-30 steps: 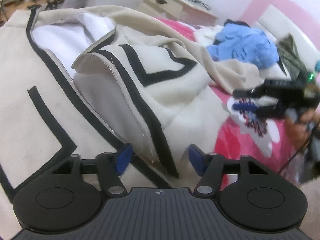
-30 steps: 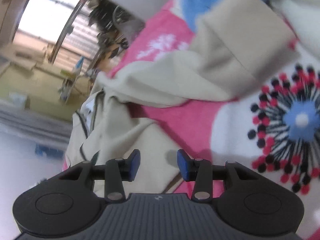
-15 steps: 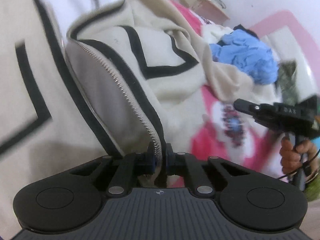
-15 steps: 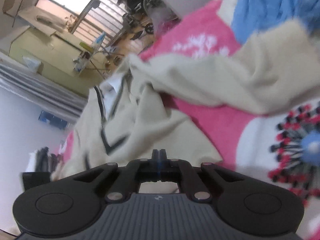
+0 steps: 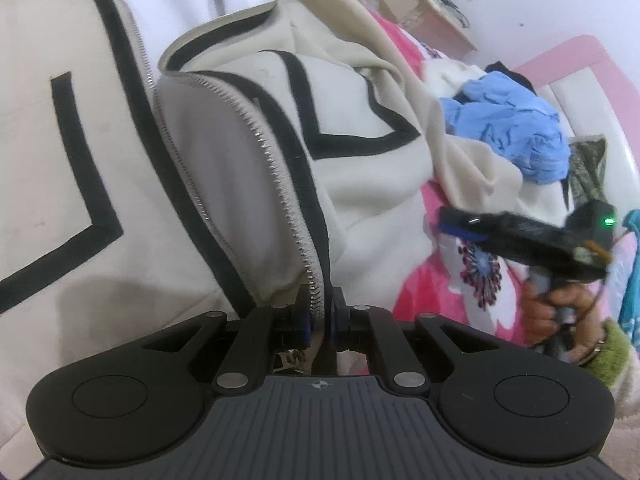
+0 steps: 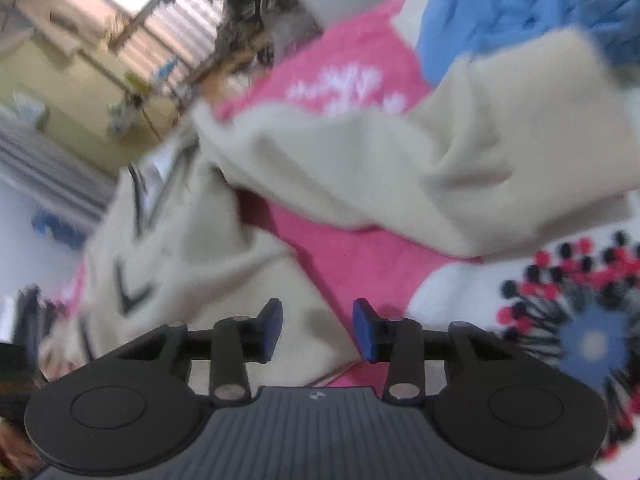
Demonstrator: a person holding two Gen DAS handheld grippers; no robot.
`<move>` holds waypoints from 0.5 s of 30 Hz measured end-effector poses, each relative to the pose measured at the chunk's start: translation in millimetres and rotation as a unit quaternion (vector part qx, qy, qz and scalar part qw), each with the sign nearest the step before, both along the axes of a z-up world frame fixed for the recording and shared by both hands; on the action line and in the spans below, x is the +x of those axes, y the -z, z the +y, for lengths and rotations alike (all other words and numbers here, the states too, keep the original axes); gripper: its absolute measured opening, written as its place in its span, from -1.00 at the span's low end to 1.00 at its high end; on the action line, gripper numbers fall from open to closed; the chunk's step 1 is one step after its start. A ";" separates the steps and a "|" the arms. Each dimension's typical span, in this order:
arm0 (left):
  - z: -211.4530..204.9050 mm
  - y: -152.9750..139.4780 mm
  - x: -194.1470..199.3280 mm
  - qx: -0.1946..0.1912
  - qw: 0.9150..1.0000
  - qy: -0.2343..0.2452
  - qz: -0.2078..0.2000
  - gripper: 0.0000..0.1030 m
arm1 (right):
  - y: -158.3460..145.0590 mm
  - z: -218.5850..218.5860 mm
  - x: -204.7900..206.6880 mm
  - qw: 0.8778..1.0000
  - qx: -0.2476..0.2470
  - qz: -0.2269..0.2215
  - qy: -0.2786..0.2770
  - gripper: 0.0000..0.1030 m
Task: Fold clothes
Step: 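Grasp the folded zipper edge with the left gripper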
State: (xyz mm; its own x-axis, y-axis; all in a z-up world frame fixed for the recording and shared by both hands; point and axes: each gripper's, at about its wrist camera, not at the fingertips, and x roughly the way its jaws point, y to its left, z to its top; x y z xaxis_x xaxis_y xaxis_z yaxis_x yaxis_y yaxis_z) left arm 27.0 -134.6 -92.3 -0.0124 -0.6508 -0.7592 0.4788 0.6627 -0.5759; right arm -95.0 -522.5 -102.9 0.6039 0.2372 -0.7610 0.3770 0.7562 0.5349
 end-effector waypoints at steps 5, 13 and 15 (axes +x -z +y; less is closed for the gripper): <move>4.6 6.2 1.9 0.006 1.000 -0.017 0.003 -0.88 | 1.8 11.8 -5.1 0.999 0.009 0.012 -0.052 -0.85; 3.0 -21.9 -4.1 -0.011 0.999 0.007 0.045 -0.90 | -92.4 7.4 -39.3 0.999 0.011 -0.026 -0.041 -0.87; -4.6 -22.3 -6.5 -0.007 0.999 0.021 0.043 -0.89 | -99.0 4.3 -42.7 0.999 -0.006 -0.006 -0.042 -0.87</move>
State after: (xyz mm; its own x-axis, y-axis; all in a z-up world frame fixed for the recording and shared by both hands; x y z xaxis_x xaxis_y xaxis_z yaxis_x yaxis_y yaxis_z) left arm 20.6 -139.2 -70.0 -0.1045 -0.6593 -0.7445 0.4539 0.6345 -0.6256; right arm -137.8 -518.3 -3.9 0.5912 0.2784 -0.7570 0.3062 0.7908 0.5300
